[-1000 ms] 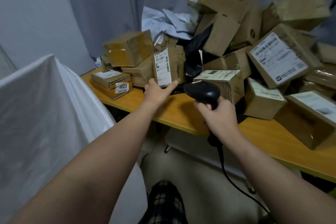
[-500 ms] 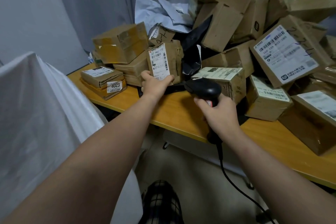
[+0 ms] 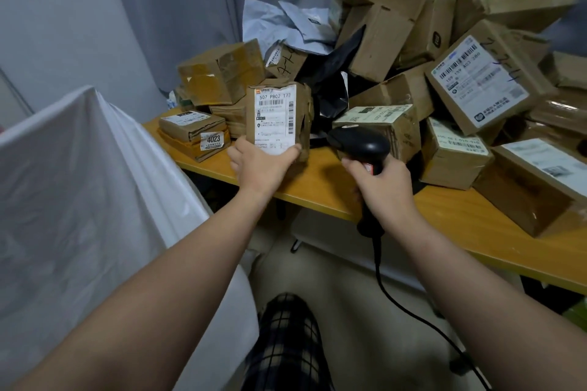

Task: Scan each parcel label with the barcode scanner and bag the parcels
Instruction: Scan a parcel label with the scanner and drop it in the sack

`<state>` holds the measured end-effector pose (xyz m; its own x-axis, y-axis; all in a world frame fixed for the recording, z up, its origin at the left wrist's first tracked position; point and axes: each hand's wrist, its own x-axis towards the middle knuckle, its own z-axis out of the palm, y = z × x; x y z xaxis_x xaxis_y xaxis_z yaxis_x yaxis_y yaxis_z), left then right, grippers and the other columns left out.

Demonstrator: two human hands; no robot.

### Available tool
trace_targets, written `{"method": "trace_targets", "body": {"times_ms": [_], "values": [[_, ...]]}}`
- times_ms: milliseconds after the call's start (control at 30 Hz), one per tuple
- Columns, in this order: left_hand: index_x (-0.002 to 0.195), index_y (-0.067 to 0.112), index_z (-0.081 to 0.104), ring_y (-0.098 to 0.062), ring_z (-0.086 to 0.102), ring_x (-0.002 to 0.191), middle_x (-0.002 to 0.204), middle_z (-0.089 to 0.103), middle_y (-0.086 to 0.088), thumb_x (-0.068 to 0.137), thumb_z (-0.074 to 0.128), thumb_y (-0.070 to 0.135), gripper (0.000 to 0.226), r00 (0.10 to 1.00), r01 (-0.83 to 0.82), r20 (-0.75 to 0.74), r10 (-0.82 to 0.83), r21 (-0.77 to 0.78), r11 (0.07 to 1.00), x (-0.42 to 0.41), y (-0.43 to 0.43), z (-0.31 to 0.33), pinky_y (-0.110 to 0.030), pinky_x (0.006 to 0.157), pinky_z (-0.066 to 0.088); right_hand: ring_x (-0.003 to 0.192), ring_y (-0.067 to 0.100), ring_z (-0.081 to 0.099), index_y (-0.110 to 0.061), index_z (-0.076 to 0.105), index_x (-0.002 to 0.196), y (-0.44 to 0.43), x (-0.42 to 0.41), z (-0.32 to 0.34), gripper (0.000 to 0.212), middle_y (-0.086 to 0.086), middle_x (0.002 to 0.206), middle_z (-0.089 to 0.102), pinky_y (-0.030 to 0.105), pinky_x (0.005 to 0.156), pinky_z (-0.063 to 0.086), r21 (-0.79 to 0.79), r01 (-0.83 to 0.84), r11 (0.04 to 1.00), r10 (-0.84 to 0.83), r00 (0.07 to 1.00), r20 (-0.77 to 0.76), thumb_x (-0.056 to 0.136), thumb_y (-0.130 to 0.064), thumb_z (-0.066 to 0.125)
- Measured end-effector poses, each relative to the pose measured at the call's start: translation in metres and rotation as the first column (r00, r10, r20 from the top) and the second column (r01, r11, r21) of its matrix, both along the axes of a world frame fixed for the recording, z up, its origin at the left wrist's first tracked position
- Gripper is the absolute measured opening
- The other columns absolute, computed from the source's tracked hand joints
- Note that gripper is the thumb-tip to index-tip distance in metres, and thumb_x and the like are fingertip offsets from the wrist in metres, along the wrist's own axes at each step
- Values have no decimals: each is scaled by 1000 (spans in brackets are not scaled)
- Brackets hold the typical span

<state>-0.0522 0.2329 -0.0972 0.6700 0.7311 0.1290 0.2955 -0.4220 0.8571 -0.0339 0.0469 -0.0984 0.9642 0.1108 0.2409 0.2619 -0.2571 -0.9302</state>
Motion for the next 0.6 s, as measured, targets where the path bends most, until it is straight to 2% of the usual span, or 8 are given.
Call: {"method": "trace_targets", "body": {"times_ms": [100,133,200,267,367,467,533,600], "values": [[145,7,18,-31,26,135,144,28,-11,67,78,59,111,999,10,-43,-7,56,998,-23,-12,-11,-44,108,27,76,2,60,-15,67,92,1,-21,0,12,-5,80,64,12,67,47,131,-86,988,90,996,-29,86,-25,71],[145,8,17,-32,25,136,146,28,-10,66,78,59,112,998,25,-53,-21,70,997,-29,-16,-15,-46,109,27,75,-1,58,-18,66,89,2,-26,-1,7,-6,81,63,8,64,44,164,-111,980,120,992,-48,87,-23,70],[147,10,16,-32,25,137,148,29,-9,66,78,59,112,996,69,-64,-64,81,994,-38,-24,-24,-48,109,25,76,-2,58,-22,65,86,7,-33,-2,4,-8,80,64,14,67,44,243,-143,960,173,979,-110,88,-21,69],[146,12,18,-31,27,136,147,31,-8,68,77,58,107,992,123,-50,-119,80,989,-44,-30,-32,-49,108,26,80,4,62,-18,67,94,11,-37,-2,5,-9,80,66,20,70,44,335,-135,932,208,959,-191,89,-19,68],[129,11,36,-26,40,125,131,41,-6,79,71,52,73,968,243,39,-248,106,964,-48,-33,-35,-43,102,38,85,4,70,-14,66,109,12,-35,-5,20,-8,90,72,15,68,51,440,-120,890,242,942,-231,90,-15,66],[112,12,38,-20,40,121,124,34,-5,86,67,40,47,916,348,180,-358,86,934,-48,-25,-22,-35,104,38,96,11,68,-9,62,118,6,-29,-9,30,-3,100,71,19,73,50,395,-71,916,172,959,-227,89,-17,66],[119,21,33,-15,32,126,133,29,-3,85,71,35,53,875,402,253,-412,93,911,-43,-16,-8,-36,112,31,97,5,63,-9,60,122,2,-25,-10,34,-4,105,68,17,73,46,352,-62,934,145,966,-214,90,-19,66],[134,34,26,-18,23,136,149,20,-3,82,73,38,70,842,472,237,-485,112,874,-36,-5,8,-37,113,25,97,1,60,-11,59,124,-2,-23,-11,35,-6,107,66,17,74,45,325,-66,943,139,969,-205,90,-20,66]]}}
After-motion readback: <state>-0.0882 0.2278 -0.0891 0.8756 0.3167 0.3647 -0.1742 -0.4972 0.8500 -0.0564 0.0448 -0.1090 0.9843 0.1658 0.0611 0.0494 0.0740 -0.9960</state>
